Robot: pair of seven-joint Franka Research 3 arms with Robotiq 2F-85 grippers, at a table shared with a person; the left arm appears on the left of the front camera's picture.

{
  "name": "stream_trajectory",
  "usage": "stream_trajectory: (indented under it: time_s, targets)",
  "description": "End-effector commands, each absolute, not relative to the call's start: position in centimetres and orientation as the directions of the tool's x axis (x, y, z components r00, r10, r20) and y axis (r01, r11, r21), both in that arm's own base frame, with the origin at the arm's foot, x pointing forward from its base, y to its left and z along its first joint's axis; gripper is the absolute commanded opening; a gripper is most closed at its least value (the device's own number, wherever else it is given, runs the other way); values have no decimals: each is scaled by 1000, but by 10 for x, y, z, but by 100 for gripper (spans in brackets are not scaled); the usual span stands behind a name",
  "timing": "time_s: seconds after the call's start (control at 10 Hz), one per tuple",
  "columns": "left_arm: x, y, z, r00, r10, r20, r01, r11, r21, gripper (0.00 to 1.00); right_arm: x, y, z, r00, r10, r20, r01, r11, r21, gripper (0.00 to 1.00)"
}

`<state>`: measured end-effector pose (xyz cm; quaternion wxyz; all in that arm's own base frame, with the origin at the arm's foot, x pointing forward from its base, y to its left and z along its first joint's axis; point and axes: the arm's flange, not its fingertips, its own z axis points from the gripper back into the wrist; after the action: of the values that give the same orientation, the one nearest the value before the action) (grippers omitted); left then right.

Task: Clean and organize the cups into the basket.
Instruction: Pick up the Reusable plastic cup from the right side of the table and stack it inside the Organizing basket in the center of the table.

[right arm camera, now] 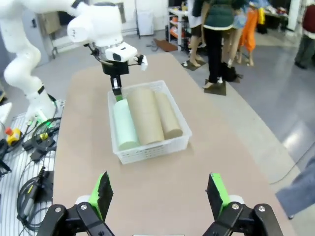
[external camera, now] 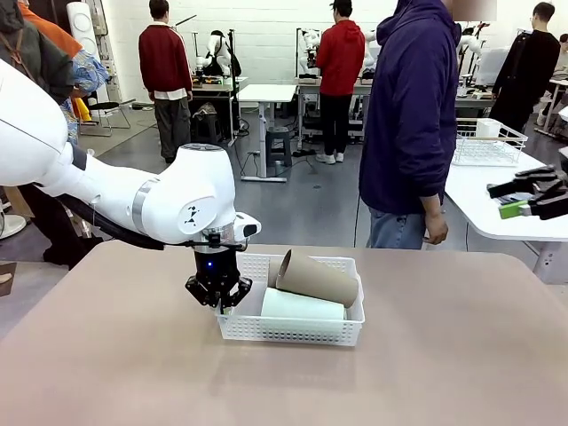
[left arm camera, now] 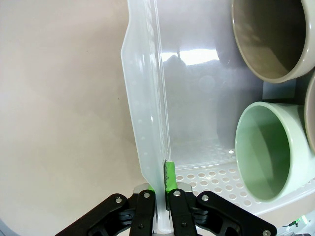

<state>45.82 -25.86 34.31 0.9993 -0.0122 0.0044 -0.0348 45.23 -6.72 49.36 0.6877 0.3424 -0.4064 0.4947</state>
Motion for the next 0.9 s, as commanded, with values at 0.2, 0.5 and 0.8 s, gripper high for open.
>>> stream_trajectory:
  time_s: [0.2,0.5,0.8]
  targets:
    - [457,-259,342,997,-71,-10,70,997,-22,0,438,-88,489,218,401,890,-953,285,105,100]
    - [457,-259,342,997,-71,-10,70,997,-22,0,444,-91,486,233,376,897,-939,326,107,100]
    - [457,-259,342,997,-71,-10,70,997,-22,0,444,-91,486,233,376,897,-939,326,107,100]
